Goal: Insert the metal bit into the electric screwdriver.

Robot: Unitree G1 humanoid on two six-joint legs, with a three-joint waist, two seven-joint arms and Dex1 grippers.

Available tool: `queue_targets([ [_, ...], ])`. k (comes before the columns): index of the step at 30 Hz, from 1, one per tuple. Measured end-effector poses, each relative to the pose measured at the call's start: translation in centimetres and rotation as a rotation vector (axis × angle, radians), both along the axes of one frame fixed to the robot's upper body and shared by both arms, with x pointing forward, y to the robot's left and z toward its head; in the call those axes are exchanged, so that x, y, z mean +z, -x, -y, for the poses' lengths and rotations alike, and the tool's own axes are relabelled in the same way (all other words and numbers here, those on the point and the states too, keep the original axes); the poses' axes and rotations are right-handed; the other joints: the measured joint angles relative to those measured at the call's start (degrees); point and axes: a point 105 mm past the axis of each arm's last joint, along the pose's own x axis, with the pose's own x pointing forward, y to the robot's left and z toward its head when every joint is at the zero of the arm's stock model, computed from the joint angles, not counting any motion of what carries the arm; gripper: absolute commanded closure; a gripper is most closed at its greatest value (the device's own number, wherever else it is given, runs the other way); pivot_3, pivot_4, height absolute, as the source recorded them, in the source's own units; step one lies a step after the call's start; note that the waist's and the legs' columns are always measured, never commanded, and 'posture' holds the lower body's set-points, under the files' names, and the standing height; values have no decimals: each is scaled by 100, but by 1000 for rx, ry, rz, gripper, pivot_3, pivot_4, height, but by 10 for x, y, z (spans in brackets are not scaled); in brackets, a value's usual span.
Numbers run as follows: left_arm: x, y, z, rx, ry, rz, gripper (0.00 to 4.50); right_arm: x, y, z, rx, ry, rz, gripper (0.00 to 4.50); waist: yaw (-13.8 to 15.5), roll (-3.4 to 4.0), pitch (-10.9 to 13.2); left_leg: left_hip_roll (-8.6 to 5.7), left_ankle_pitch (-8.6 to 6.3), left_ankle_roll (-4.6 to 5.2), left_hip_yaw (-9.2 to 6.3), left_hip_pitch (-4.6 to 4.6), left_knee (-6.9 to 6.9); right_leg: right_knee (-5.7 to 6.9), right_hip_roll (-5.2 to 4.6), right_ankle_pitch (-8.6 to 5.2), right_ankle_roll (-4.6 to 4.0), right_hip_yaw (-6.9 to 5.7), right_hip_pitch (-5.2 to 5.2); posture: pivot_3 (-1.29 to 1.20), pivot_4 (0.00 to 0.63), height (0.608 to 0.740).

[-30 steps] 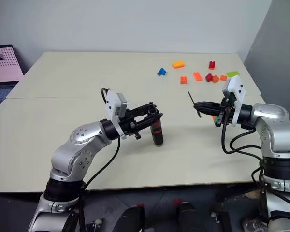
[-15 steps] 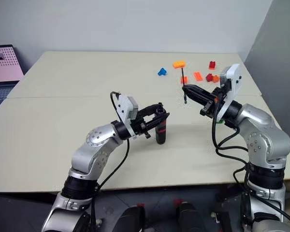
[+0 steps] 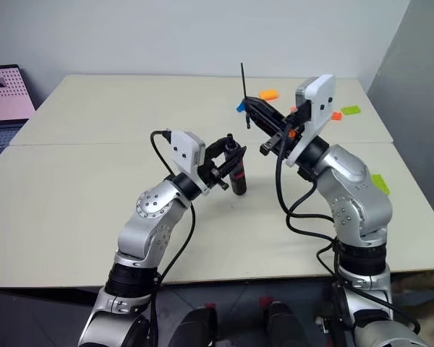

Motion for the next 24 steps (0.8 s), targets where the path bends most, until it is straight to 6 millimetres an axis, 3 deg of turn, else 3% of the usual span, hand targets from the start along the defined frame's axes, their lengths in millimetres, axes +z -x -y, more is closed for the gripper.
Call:
queue_targets([
  [10,-13,-6,3,99,-38,14,2882,3,-15,-20,-15,-43,12,4500,-1,0,0,0,0,0,0,0,-1,2,0,1,0,-1,-1,0,150,740],
  [24,-18,-1,-2,156,12,29,2882,-8,-14,-29,-21,-63,-4,4500,-2,0,0,0,0,0,0,2,0,4,0,1,0,-2,-1,0,150,740],
])
